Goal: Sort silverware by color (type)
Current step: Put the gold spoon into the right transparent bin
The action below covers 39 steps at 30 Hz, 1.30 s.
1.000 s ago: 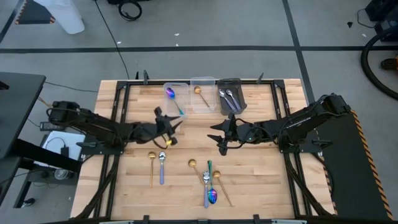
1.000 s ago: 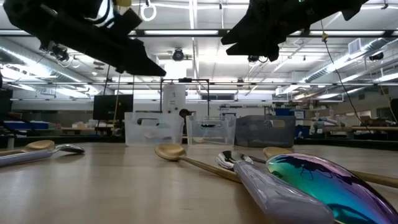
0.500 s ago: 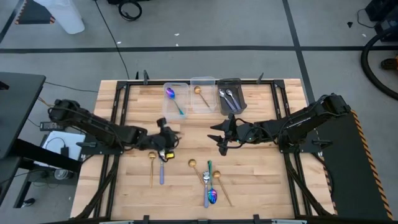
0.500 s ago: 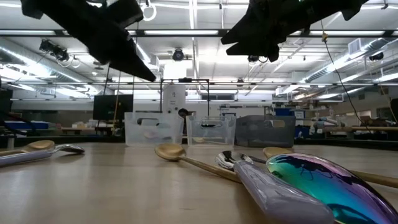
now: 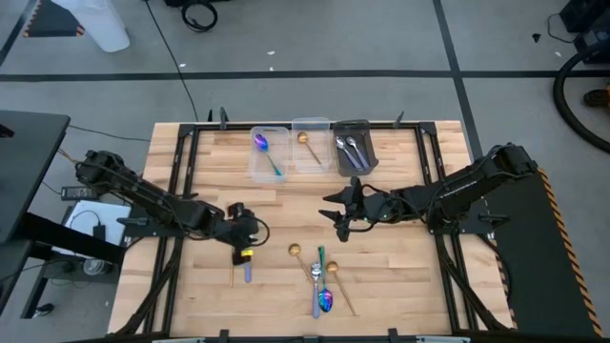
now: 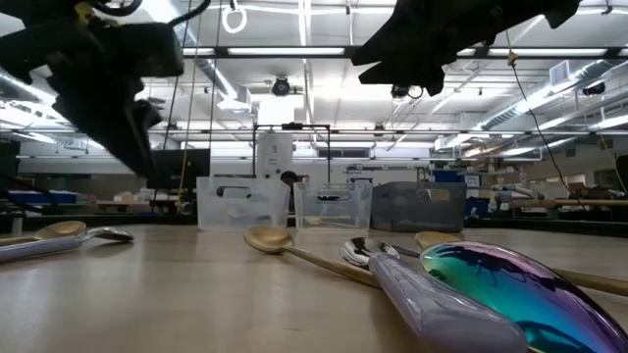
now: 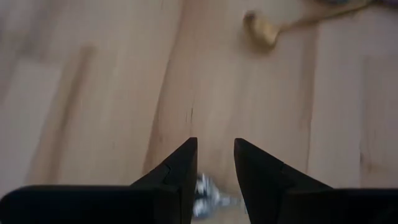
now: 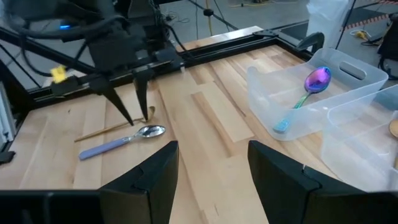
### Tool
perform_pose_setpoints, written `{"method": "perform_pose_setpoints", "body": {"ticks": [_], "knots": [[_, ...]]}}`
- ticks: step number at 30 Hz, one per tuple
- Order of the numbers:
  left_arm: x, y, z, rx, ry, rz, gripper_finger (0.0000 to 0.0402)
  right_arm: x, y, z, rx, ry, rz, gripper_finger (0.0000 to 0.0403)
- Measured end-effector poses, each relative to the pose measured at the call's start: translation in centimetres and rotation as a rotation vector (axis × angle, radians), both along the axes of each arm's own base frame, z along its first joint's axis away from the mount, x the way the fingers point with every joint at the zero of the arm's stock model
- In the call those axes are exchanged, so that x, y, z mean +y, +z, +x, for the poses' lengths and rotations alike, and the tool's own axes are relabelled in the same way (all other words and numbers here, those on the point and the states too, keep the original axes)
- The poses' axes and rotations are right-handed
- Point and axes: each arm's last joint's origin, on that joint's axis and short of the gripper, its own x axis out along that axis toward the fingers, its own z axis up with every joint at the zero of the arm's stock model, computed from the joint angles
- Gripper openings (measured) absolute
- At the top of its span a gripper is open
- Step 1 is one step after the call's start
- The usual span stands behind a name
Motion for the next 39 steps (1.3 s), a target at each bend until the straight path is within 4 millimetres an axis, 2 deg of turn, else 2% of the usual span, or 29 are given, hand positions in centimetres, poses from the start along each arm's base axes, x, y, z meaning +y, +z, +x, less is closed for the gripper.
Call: {"method": "perform_pose_setpoints", "body": {"ticks": [4,13,20,29,36,39], "knots": [[0.1,-0.4,-0.6,0.079,0.054,-0.081,0.0114,0.2,0.0,0.0,0.000,0.004,-0.004,0.0203],[-0.8,-0.8,-1.6,0.245,0.037,-0.278,0.0114,0.2,0.0,-0.1,0.006,0.005,-0.012,0.0203],[-1.4,-1.0,-2.8,0.343,0.146,-0.316,0.0110,0.2,0.0,-0.1,0.012,0.008,-0.030,0.0203],[-2.6,-1.1,-3.5,0.363,0.254,-0.376,0.0084,0.1,-0.1,-0.1,0.019,0.008,-0.030,0.0203],[-3.1,-1.1,-3.8,0.350,0.365,-0.404,0.0082,0.1,-0.1,-0.1,0.020,0.007,-0.028,0.0203],[-3.5,-0.4,-3.8,0.344,0.391,-0.373,0.0082,0.1,-0.1,-0.1,0.020,0.007,-0.028,0.0203]]}}
